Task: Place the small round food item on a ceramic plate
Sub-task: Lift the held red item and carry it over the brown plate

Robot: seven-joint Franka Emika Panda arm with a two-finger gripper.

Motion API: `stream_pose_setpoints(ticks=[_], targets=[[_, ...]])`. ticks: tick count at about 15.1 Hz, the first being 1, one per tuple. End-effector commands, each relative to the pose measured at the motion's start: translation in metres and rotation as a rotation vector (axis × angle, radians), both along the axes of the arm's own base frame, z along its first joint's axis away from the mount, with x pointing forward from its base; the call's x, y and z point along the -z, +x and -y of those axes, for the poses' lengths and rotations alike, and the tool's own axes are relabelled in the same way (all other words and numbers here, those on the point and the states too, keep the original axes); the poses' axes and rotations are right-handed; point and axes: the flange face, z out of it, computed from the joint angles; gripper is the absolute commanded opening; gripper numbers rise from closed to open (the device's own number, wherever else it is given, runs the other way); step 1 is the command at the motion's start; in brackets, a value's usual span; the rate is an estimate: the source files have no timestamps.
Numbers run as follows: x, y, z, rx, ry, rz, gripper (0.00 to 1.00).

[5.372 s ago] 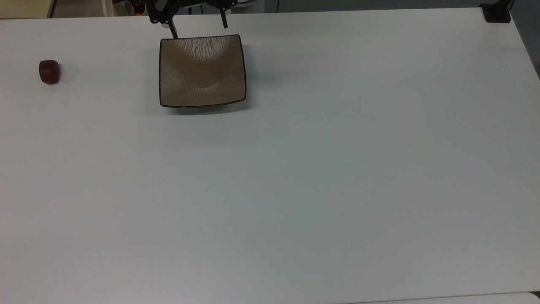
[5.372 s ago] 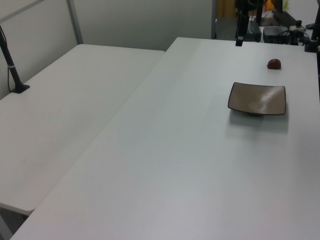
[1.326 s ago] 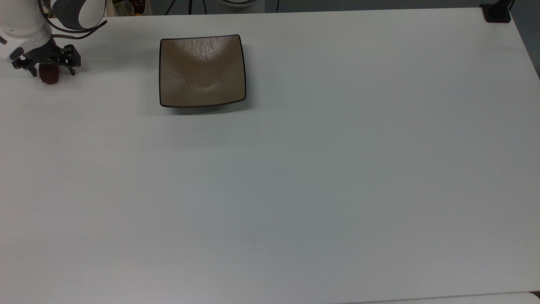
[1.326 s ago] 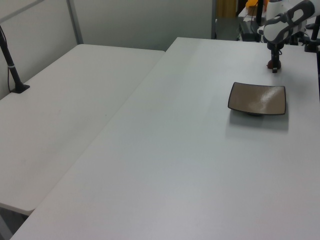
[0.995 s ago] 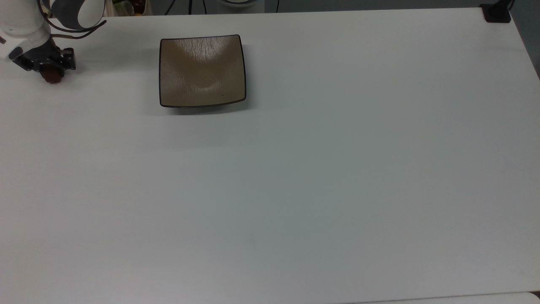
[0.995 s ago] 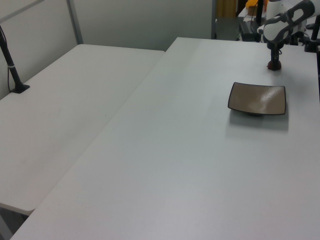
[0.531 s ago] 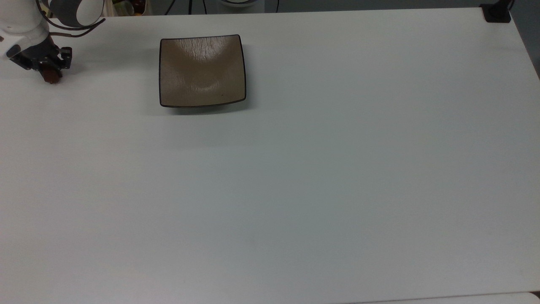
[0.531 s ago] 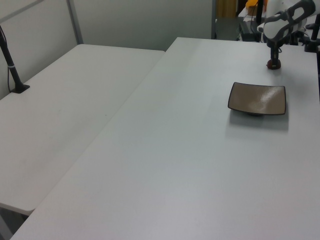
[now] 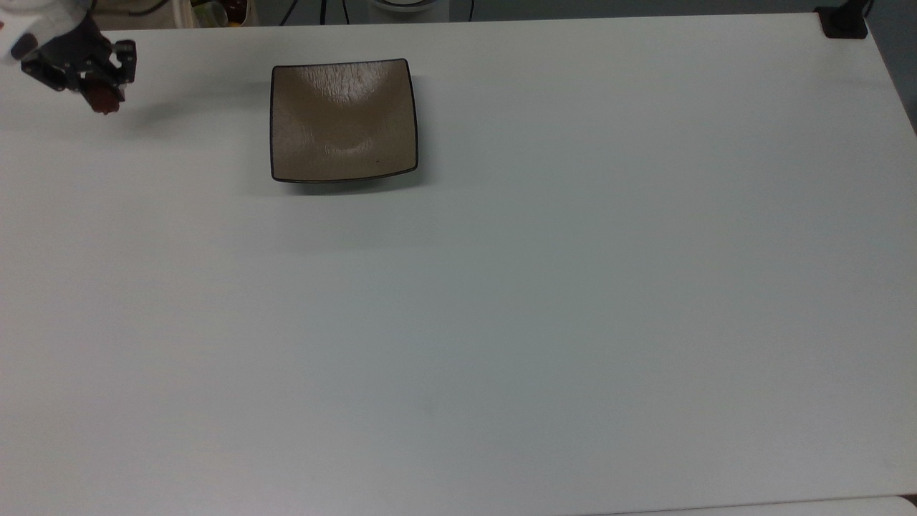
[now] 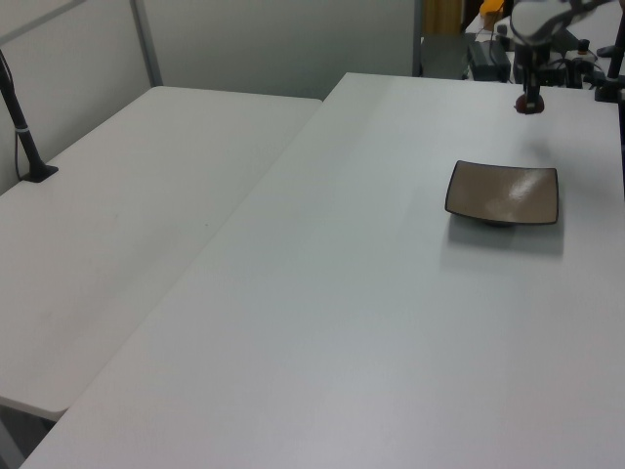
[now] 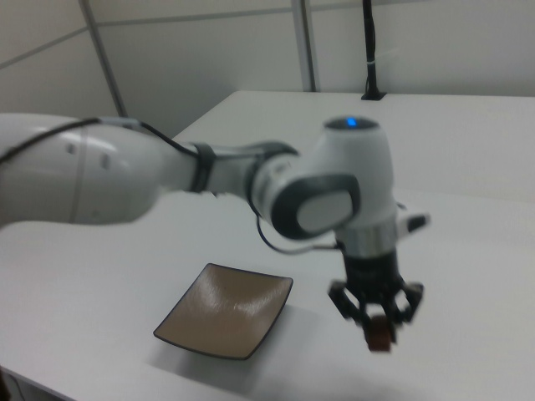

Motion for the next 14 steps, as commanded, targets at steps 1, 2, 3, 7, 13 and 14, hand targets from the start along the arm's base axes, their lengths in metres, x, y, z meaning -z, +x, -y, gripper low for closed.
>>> stream_pose_setpoints(ticks=[1, 2, 3, 7, 13, 14], targets=[[-0.065, -0.004, -0.044, -0.028, 0.06, 0.005, 0.39], [-0.079, -0.003, -0.056, -0.032, 0.071, -0.002, 0.39], [-0.087, -0.001, -0.068, -0.029, 0.083, -0.014, 0.39], [-0.1, 0.02, -0.143, -0.011, 0.094, -0.018, 0.4], [-0.09, 0.037, -0.224, 0.023, 0.096, -0.036, 0.42], [-0.086, 0.037, -0.234, 0.025, 0.098, -0.045, 0.42]])
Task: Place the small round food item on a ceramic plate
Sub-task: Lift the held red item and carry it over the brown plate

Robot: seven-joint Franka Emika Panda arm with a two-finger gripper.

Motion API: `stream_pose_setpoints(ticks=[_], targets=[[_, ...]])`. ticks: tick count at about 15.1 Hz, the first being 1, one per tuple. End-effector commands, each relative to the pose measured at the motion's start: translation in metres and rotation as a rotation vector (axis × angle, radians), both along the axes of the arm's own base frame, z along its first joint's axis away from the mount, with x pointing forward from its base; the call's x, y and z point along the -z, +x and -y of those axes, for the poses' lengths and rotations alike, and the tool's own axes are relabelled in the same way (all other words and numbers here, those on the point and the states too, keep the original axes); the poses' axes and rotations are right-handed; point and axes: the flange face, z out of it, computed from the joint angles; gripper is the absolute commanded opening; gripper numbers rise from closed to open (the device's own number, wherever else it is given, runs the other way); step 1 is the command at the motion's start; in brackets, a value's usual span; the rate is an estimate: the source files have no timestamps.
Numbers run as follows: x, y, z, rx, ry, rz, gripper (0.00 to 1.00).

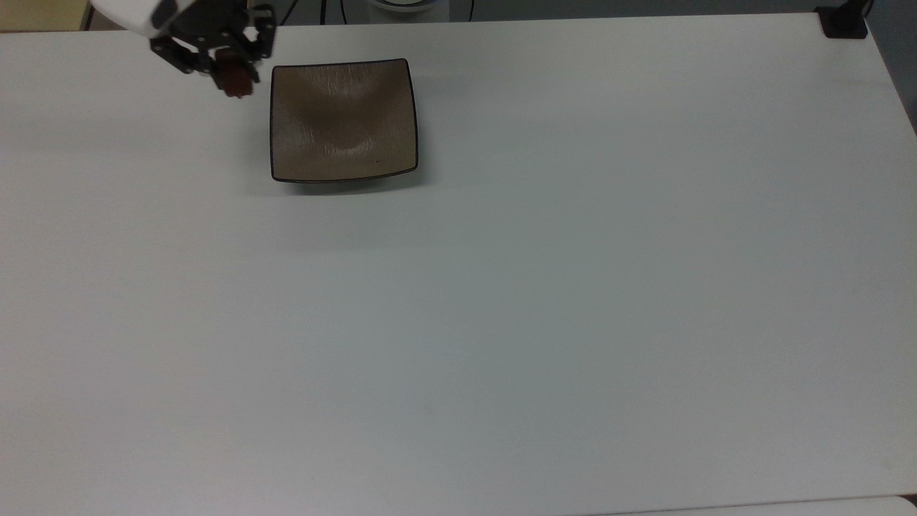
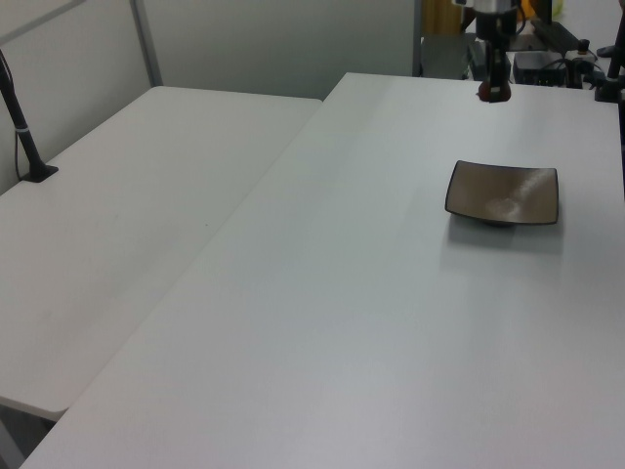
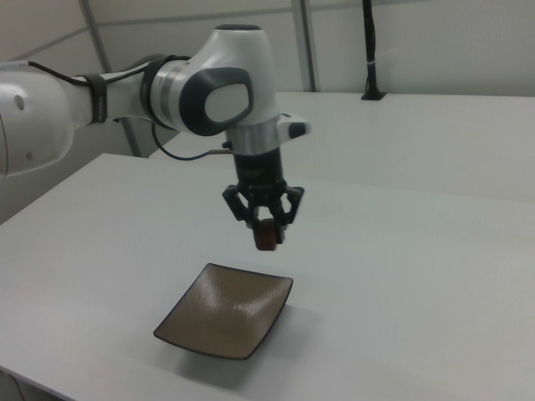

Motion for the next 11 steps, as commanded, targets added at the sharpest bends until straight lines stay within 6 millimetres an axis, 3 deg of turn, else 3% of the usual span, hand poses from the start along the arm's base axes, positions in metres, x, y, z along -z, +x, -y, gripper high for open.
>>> stream_pose_setpoints(ticks=[1, 5, 11], targets=[[0.012, -0.005, -0.035, 0.029, 0.011, -0.048, 0.42], [0.04, -0.012, -0.067, 0.018, 0.015, -0.121, 0.42], [0.083, -0.028, -0.09, -0.008, 0.029, -0.204, 0.42]])
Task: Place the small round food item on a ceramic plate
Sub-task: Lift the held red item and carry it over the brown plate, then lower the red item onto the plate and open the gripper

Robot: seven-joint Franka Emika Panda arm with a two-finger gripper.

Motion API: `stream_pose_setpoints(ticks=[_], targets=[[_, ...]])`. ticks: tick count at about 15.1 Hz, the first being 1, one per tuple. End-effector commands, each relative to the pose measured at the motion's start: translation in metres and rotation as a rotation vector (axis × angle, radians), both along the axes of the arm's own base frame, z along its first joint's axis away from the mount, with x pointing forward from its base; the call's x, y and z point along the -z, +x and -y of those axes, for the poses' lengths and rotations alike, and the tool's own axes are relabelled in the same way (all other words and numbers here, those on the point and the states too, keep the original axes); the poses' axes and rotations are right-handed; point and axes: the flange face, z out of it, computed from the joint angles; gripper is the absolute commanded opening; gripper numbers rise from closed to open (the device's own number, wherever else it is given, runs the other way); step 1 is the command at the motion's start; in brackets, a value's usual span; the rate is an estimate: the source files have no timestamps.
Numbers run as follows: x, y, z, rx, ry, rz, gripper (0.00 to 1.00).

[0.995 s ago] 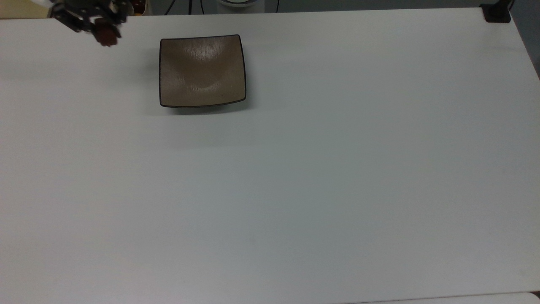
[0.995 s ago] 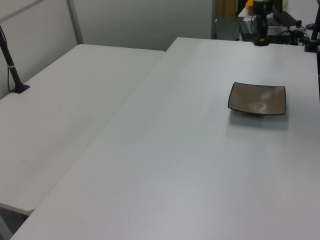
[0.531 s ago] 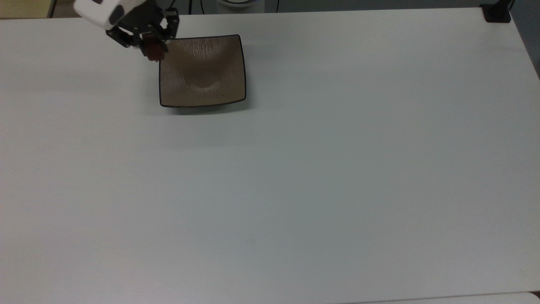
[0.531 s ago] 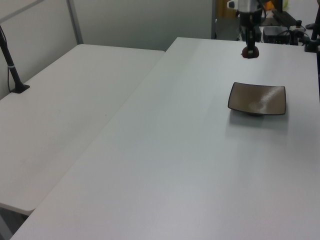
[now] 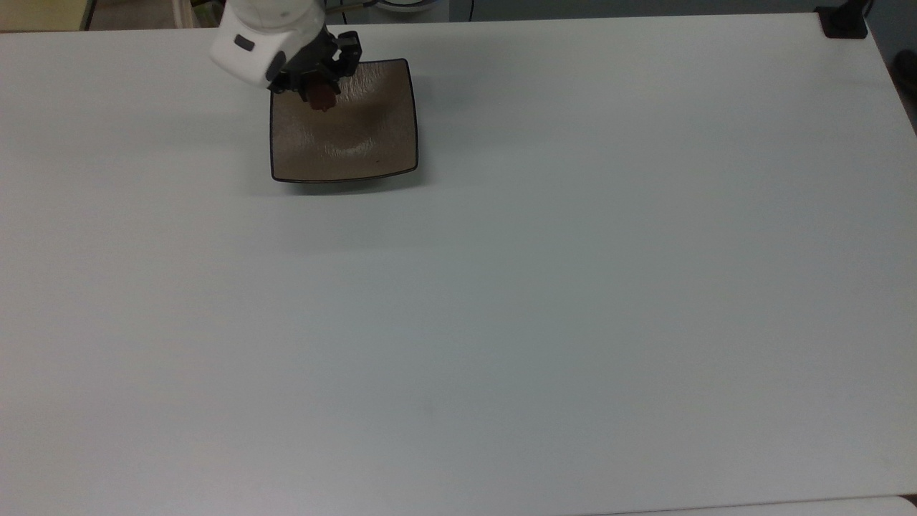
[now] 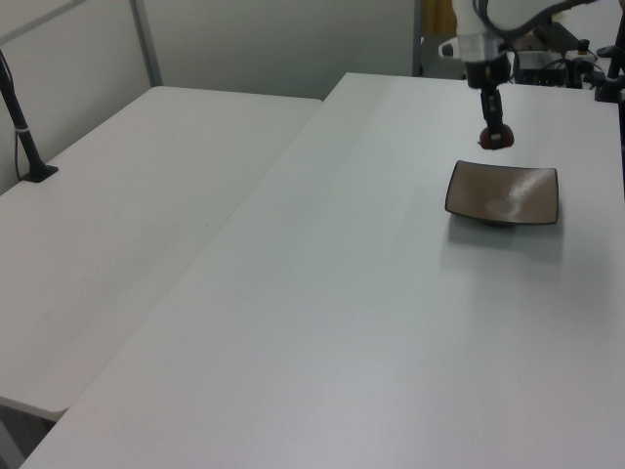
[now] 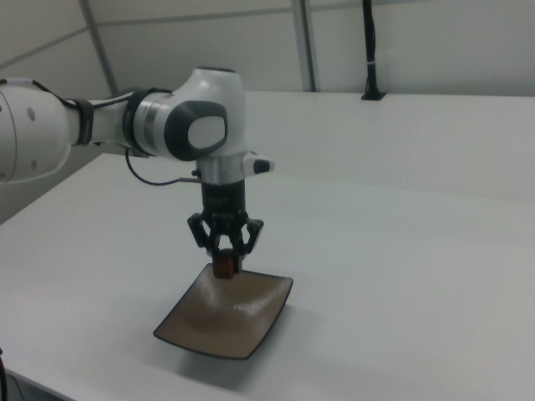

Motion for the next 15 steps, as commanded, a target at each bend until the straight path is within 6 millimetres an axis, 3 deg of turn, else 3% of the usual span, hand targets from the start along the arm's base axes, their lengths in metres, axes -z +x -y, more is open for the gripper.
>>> stream_pose_setpoints(ticks=[1, 5, 11, 15], targets=[[0.024, -0.016, -0.012, 0.005, 0.011, -0.051, 0.42], [0.062, -0.025, -0.014, 0.002, 0.011, -0.023, 0.45], [0.101, -0.036, -0.013, 0.005, 0.01, 0.042, 0.45], [0.11, -0.037, -0.011, 0.007, 0.01, 0.072, 0.46]])
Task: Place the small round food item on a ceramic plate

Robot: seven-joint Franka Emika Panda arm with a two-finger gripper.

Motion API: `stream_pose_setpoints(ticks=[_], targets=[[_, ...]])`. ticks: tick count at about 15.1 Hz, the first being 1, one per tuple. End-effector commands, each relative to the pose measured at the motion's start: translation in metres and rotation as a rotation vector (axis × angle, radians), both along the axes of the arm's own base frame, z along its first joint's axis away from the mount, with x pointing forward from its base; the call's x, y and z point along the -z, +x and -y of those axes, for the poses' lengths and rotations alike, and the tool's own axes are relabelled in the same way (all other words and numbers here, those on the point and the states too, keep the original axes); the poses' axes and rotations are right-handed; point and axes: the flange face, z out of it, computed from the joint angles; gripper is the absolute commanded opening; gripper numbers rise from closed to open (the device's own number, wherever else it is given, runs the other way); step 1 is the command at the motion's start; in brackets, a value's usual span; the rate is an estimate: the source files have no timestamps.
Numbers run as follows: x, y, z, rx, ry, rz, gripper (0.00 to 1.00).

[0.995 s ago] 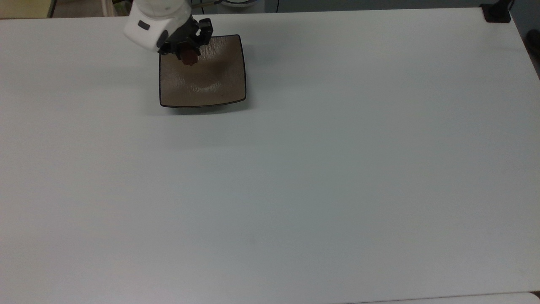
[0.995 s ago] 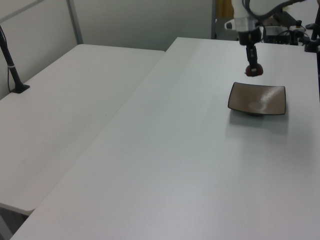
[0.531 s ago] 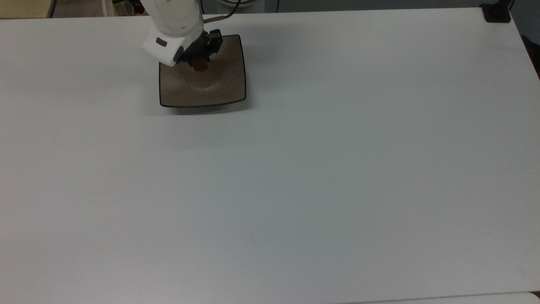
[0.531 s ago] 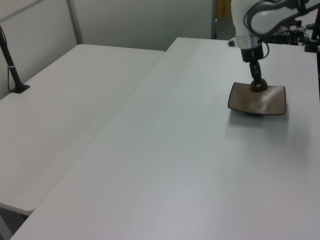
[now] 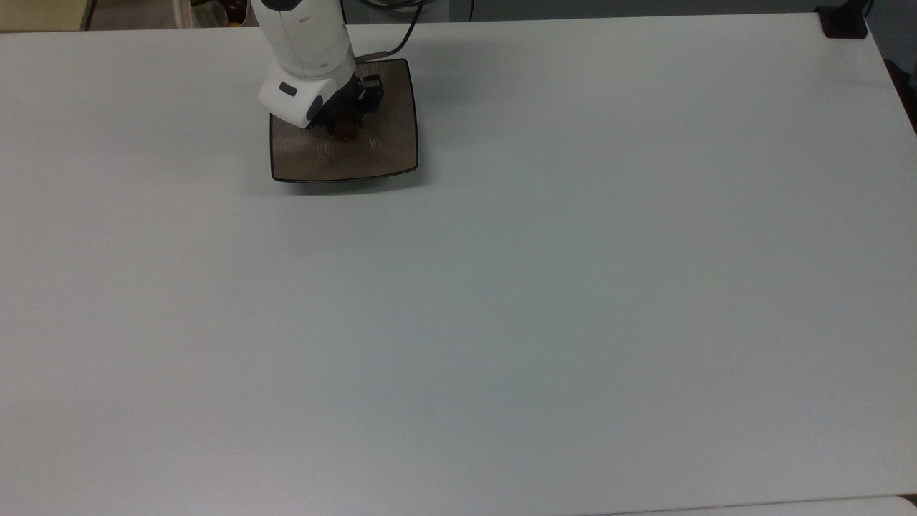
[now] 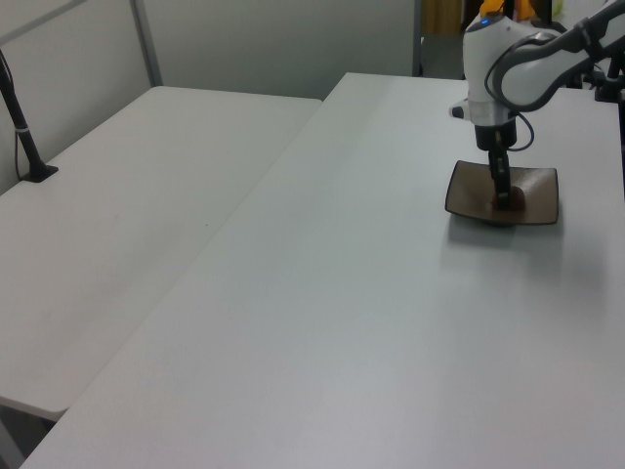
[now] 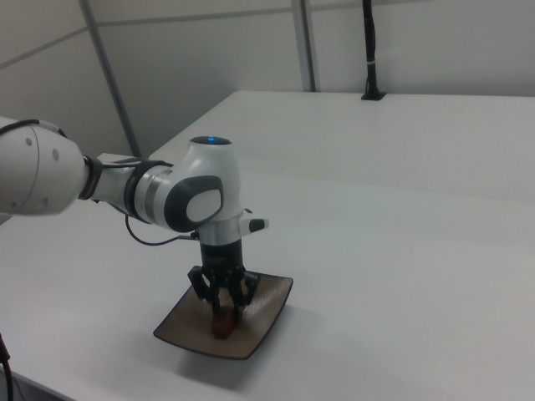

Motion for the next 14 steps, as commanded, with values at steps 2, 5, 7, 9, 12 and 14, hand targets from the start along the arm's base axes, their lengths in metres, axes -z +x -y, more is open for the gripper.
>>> stream_pose_setpoints(ticks=[2, 5, 7, 9, 12, 14], targets=[[-0.001, -0.005, 0.001, 0.025, 0.005, 0.027, 0.58], [-0.018, -0.005, 0.001, 0.026, 0.003, 0.024, 1.0], [-0.044, 0.001, 0.0, 0.025, 0.003, 0.009, 1.0], [-0.084, 0.013, -0.003, 0.02, 0.001, 0.002, 1.0], [-0.138, 0.026, -0.011, 0.006, 0.002, 0.021, 1.0], [-0.172, 0.032, -0.02, -0.003, 0.018, 0.049, 1.0]])
